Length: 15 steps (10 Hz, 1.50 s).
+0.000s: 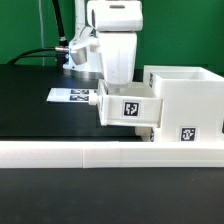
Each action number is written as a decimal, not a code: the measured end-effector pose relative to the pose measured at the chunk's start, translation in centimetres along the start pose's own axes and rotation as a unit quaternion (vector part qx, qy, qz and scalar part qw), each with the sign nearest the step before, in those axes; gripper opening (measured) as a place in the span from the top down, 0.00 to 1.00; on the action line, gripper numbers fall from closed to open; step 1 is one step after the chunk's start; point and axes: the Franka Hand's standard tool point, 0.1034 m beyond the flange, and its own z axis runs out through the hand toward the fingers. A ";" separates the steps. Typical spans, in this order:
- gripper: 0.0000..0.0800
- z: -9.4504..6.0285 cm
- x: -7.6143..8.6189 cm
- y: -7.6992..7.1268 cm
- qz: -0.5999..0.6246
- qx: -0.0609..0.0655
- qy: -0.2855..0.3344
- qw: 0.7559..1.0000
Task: Assemble drawer
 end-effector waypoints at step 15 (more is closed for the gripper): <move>0.95 0.4 0.6 0.8 0.012 -0.006 0.004 1.000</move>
Offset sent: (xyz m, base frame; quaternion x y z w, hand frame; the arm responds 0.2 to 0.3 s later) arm 0.0132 0.0084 0.0018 0.0213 0.0108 0.0131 0.9996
